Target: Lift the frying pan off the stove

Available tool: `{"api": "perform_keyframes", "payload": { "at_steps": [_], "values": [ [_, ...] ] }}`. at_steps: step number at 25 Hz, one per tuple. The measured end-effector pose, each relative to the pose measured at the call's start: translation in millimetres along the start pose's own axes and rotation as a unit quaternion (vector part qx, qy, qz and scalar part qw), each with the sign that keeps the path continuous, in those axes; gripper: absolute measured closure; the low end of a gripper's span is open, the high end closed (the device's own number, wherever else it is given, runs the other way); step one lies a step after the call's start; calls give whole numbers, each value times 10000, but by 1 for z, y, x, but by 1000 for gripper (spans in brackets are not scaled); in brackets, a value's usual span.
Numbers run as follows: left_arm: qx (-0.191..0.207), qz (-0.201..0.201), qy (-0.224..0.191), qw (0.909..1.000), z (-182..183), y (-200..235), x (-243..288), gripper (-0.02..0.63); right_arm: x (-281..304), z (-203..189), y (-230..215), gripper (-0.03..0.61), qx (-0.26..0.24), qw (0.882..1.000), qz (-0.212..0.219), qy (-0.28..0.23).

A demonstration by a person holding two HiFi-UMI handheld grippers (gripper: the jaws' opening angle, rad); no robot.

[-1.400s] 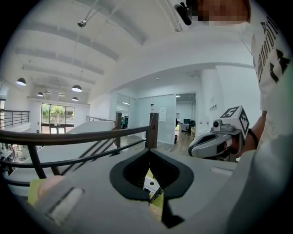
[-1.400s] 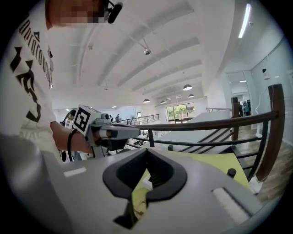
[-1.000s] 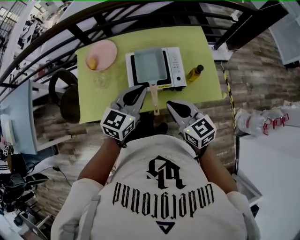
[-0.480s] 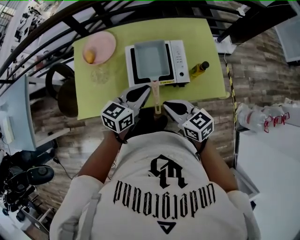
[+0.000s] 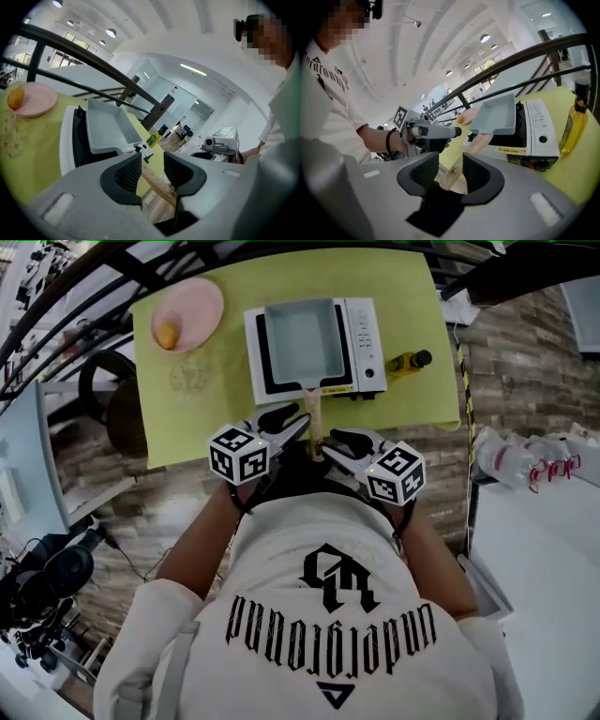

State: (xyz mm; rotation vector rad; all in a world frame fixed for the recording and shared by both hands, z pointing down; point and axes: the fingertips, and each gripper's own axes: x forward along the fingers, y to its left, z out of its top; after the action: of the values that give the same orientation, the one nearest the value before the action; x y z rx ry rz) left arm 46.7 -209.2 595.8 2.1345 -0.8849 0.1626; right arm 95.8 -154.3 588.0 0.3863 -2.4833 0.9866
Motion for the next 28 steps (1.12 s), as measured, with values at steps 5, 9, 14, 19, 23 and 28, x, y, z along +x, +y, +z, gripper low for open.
{"api": "perform_keyframes", "payload": {
  "at_steps": [5, 9, 14, 19, 23, 28],
  "values": [
    [-356, -168, 303, 9988, -24, 17, 14, 402, 13, -19, -10, 375, 359, 9984, 229, 368],
    [-977, -611, 325, 9928, -36, 22, 24, 350, 24, -32, -9, 347, 700, 9946, 532, 548],
    [-1501, -1185, 410, 9807, -44, 20, 36, 319, 37, -38, -12, 328, 1086, 9891, 755, 652],
    [-1830, -1387, 409, 9724, -45, 25, 51, 318, 46, -41, -14, 327, 1336, 9841, 951, 678],
    [-2022, -1612, 447, 9650, -44, 26, 60, 318, 56, -45, -16, 333, 1459, 9802, 1091, 777],
    [-2220, -1895, 484, 9552, -45, 20, 70, 323, 65, -46, -13, 343, 1686, 9732, 1352, 790]
  ]
}}
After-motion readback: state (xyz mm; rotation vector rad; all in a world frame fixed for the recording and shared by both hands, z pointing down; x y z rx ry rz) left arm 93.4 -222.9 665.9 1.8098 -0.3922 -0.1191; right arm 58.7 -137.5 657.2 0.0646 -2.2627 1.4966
